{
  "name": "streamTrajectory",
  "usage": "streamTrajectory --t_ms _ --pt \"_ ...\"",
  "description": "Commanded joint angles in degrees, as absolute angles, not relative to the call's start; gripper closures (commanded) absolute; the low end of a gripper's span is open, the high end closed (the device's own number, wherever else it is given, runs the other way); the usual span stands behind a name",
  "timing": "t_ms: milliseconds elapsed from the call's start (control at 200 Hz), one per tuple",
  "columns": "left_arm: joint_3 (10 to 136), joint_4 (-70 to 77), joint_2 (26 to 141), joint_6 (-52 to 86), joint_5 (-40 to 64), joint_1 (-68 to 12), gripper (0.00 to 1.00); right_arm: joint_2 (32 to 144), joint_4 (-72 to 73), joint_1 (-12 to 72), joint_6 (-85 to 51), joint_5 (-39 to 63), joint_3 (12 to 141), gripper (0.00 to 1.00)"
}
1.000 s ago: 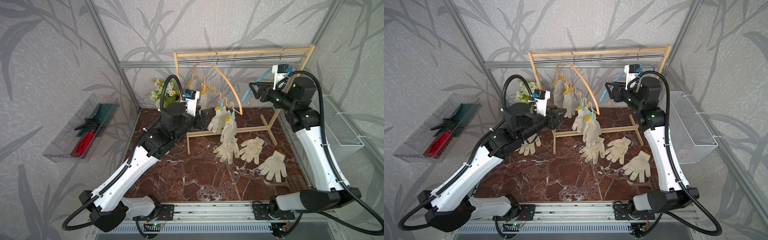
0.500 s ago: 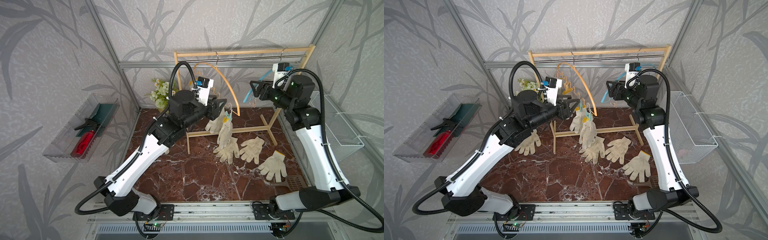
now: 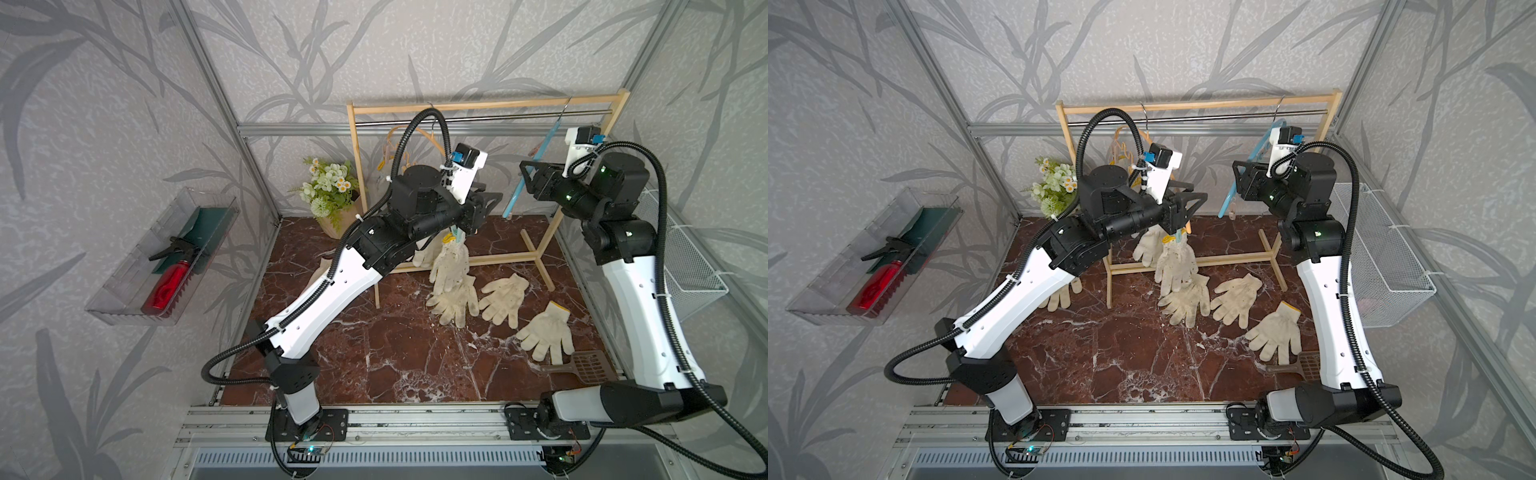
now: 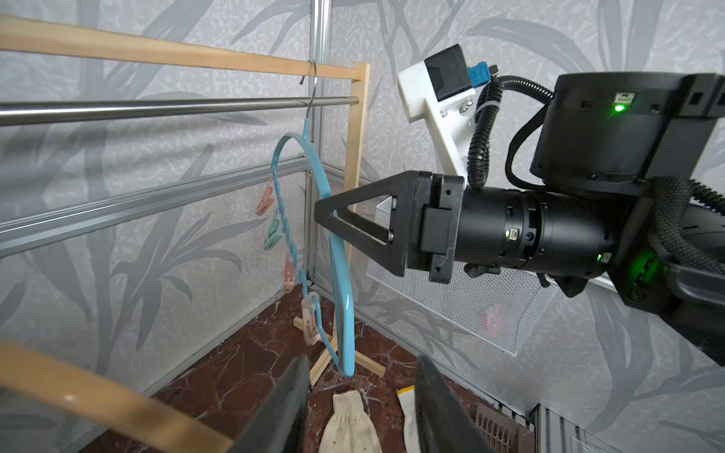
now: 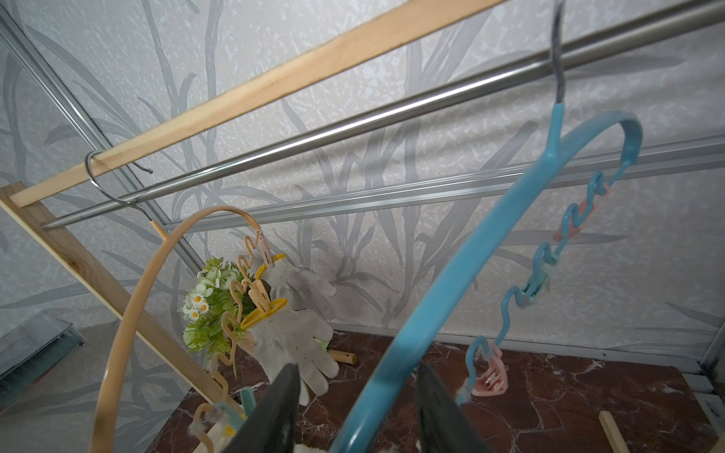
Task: Clip the gloves onto a hanger to dry
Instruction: Adjust the hanger on the clothesline.
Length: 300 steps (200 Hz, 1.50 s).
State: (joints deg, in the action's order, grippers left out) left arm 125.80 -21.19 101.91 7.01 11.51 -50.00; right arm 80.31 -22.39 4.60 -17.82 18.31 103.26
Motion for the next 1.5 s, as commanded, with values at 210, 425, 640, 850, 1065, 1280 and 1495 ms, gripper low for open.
streamTrajectory --t_ms 210,425,640,850,1065,1280,1495 --pt "134.38 -25.58 111.51 3.19 9.31 -51.15 0.55 80.95 -19.42 4.79 -19.03 22.76 103.97 0.52" --pt "134.36 -23.07 114.31 2.54 8.13 -51.16 0.54 81.03 -19.08 4.81 -19.07 24.02 104.17 0.52" --pt "135.53 -21.21 116.26 2.83 5.96 -51.15 0.65 81.21 -18.84 4.82 -19.07 24.54 104.07 0.52" --pt "135.44 -22.19 115.78 2.11 1.86 -51.15 0.87 80.86 -18.35 4.75 -18.85 24.01 103.40 0.43" --pt "135.16 -24.23 112.95 1.69 -4.78 -51.21 1.00 79.59 -18.02 4.66 -17.37 22.11 102.01 0.30" --pt "130.42 -24.63 108.18 -0.23 -10.27 -51.17 1.00 78.67 -17.07 3.05 -17.41 21.92 100.28 0.28" --pt "128.24 -25.23 105.78 -0.61 -13.80 -51.02 1.00 78.07 -15.56 1.64 -18.19 21.66 98.87 0.27"
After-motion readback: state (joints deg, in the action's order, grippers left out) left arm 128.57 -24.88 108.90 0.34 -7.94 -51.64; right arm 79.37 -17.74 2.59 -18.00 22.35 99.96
